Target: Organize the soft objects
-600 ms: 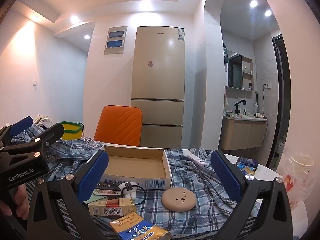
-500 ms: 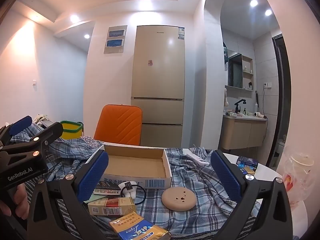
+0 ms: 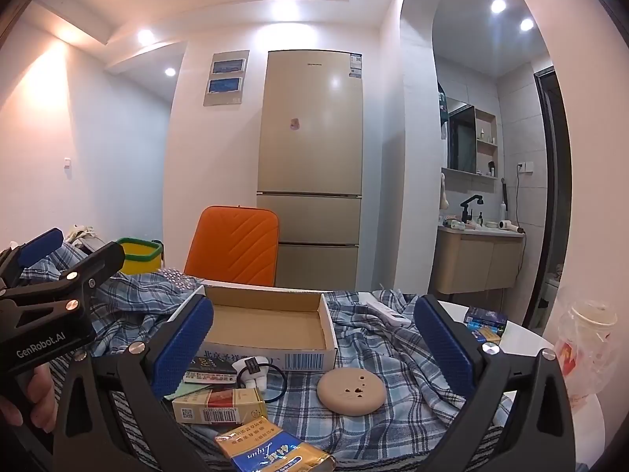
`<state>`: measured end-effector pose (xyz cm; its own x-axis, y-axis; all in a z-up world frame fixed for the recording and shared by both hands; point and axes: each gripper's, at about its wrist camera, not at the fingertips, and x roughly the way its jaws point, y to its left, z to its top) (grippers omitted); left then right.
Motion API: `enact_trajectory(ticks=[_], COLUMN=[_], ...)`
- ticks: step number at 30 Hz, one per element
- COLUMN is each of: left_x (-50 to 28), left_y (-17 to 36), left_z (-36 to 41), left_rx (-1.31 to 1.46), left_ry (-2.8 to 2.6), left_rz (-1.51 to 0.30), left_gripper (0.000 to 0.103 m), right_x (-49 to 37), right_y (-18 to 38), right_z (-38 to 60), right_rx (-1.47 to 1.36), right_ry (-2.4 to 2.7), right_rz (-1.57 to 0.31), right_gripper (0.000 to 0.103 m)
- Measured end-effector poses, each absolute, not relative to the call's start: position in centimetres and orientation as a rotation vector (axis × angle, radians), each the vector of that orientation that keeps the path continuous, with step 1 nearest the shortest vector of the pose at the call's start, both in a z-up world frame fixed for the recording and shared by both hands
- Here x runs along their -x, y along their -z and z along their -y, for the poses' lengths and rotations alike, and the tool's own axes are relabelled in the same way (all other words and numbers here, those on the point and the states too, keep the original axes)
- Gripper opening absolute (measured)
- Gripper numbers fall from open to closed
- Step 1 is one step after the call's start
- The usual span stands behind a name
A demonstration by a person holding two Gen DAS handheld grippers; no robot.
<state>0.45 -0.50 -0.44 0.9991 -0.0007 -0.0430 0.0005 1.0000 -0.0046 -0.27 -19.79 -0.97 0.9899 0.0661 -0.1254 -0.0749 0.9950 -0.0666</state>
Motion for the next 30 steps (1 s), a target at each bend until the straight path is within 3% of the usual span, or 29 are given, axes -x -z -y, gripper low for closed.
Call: enact_trajectory(ticks=[30], left_x=[-0.14], left_y=[-0.14], left_z=[0.18], left_rx=[0.006], left_ry=[0.007], left_rz=[-0.04], left_gripper=[0.103], right_x=[0.21], right_y=[1.05], right_z=[19.59], right_rx=[0.072], right_ry=[-0.071], right_rz=[-0.132], right_gripper=[0.103])
